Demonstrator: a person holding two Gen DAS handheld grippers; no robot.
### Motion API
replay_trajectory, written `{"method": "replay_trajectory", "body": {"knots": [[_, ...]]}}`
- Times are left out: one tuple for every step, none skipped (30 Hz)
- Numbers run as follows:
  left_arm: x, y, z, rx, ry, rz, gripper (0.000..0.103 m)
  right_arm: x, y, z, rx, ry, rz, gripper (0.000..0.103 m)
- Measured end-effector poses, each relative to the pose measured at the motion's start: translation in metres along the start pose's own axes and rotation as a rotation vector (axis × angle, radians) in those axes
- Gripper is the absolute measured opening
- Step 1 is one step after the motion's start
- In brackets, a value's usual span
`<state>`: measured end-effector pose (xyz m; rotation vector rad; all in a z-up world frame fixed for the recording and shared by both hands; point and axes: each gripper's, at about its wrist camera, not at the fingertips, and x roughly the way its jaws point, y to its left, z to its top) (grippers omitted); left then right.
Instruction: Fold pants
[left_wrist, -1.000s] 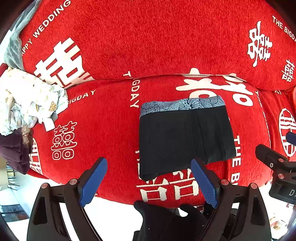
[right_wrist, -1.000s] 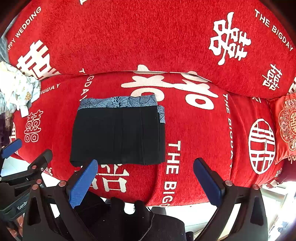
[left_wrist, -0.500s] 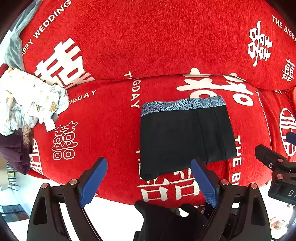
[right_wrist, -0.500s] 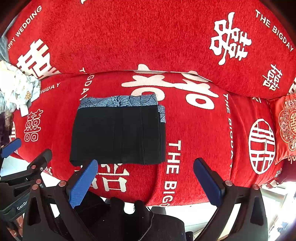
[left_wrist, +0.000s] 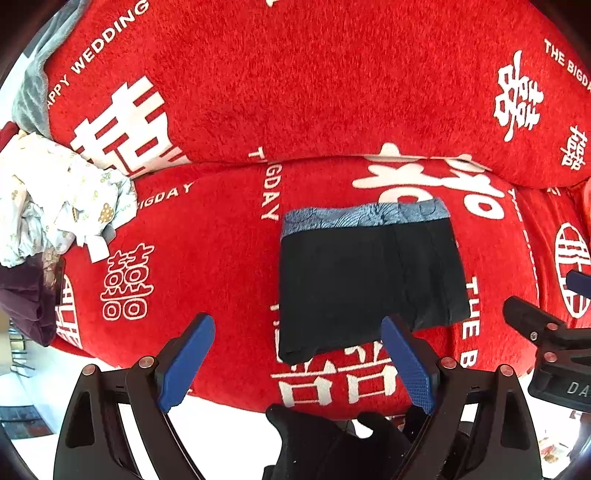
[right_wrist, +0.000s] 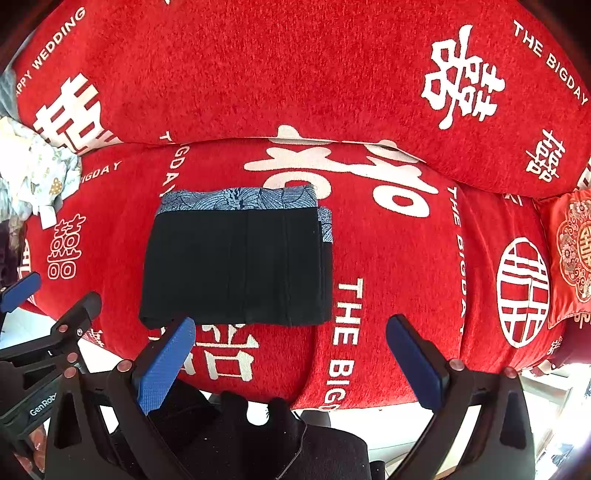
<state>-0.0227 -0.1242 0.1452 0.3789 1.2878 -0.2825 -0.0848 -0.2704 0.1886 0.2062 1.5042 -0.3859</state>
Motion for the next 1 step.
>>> {"method": "replay_trajectory", "body": {"knots": [[-0.0003, -0.0002, 0.0006, 0.002, 0.000, -0.002, 0.092, 0.0003, 0.0002, -0.0009, 0.000, 0.000, 0.000, 0.103]]}}
